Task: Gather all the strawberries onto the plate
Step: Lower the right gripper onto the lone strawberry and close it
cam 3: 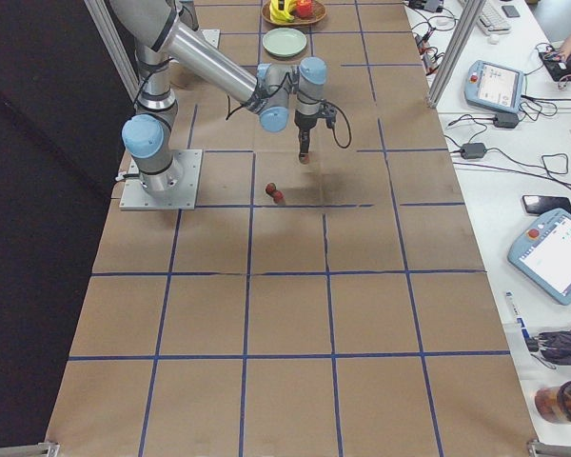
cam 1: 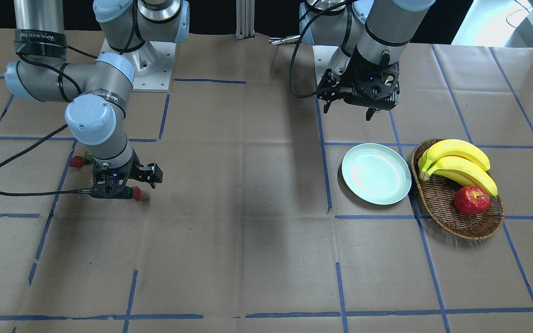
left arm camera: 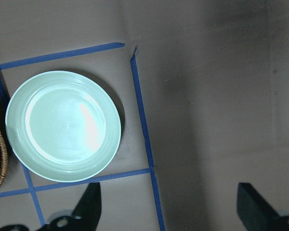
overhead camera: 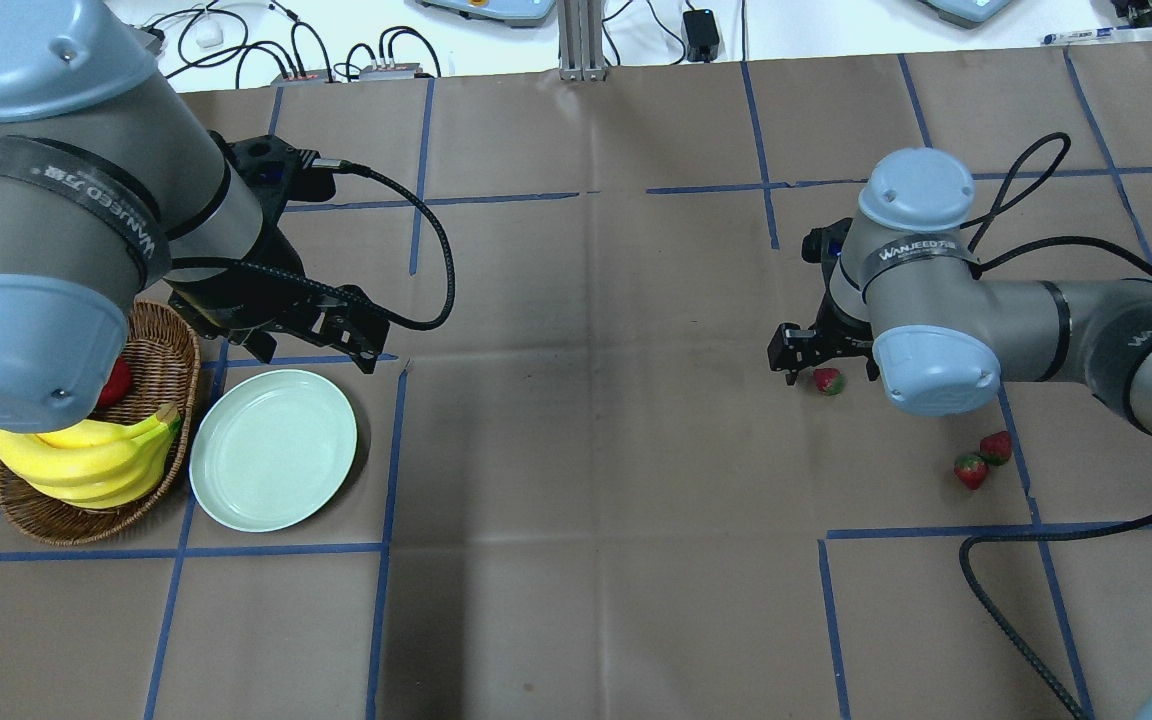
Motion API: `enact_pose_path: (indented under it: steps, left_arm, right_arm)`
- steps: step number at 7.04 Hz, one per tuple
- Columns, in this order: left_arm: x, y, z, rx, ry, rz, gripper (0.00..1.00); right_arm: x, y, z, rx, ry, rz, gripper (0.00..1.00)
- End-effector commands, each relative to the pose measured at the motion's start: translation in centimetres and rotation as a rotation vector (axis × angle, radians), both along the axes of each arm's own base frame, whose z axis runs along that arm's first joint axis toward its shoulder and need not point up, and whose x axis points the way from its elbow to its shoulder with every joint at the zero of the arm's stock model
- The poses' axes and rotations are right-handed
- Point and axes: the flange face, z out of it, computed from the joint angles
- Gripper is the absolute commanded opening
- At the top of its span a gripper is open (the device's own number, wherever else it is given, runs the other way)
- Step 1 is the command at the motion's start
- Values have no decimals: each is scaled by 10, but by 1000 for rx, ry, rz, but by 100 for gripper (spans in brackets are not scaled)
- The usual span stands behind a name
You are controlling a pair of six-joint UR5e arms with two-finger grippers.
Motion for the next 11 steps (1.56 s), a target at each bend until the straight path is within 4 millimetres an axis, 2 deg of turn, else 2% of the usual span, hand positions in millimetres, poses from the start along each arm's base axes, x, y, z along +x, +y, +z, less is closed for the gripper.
enact_pose_path:
  steps: [1, 5, 6, 7, 8, 9, 10, 11]
  left_arm:
    - [0, 0, 0, 0, 0, 0, 100]
    - [0, 0, 0, 0, 2, 0, 100]
    - [0, 0, 0, 0, 2, 0, 100]
    - [0, 0, 0, 0, 3, 0, 100]
    - [0, 0, 0, 0, 3, 0, 100]
    - [0, 0, 0, 0, 3, 0, 100]
    - [0, 0, 0, 0, 3, 0, 100]
    - [0, 0, -1, 2, 3, 0, 100]
  right_arm:
    - [0, -1, -20, 20, -1, -5, 100]
    - [-15, -9, -20, 5, -5, -36, 81]
    - [-15, -9, -25, 15, -5, -36, 72]
    - [-15, -10, -25, 15, -4, -36, 58]
    - [-15, -10, -24, 14, -4, -35, 40]
    - [-15, -13, -22, 9, -3, -35, 16]
    - [-15, -21, -12, -12, -1, -33, 5]
    - [-17, -29, 3, -39, 1, -35, 4]
